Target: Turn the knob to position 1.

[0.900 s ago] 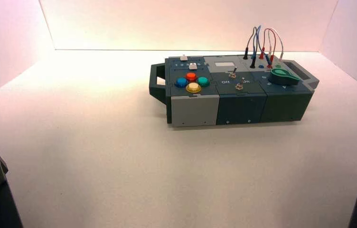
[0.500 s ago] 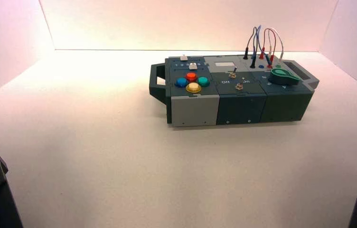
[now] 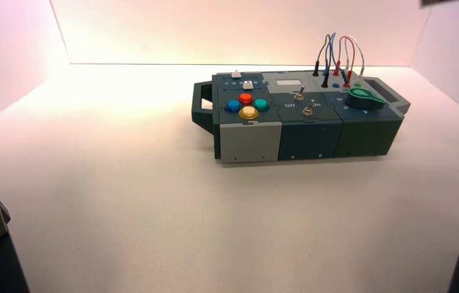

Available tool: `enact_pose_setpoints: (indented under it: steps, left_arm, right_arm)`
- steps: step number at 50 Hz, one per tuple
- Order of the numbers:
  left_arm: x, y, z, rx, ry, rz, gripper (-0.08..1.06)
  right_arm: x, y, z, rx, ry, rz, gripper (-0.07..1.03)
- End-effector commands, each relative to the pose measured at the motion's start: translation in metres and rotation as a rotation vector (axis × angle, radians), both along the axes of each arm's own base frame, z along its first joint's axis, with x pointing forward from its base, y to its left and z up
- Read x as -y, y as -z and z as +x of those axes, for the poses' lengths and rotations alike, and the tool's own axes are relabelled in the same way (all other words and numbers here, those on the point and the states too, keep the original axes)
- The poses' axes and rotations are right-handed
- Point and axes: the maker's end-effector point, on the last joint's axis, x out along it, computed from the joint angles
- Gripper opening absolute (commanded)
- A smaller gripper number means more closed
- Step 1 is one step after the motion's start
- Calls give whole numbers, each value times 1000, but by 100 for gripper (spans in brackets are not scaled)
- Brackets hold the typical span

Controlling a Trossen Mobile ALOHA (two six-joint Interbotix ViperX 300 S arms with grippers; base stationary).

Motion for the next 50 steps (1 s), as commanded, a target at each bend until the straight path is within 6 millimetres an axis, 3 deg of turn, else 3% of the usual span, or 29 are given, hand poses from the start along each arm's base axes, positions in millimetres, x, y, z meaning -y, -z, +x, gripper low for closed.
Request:
enact_pose_setpoints:
  steps: [1,12,20,35,50]
  left_arm:
    - [0,-8,4,9,-3,-1,-3]
    - [1,-4,6,-16,-3,5,-3]
    - [1,-4,6,-19,-2,6,-3]
    - [1,-3,7,-26,-2,8,-3]
    - [1,-4,8,-25,-3,6,-3]
  right_arm:
    - [-5,2,16,-80,8,-9,-2]
    - [-9,40,37,-302,16,-62,-2]
    - [-8,57,40,-404,24,-85,-2]
    - [9,79,41,-492,86,-94,-2]
    - [9,87,41,-524,89,-97,-2]
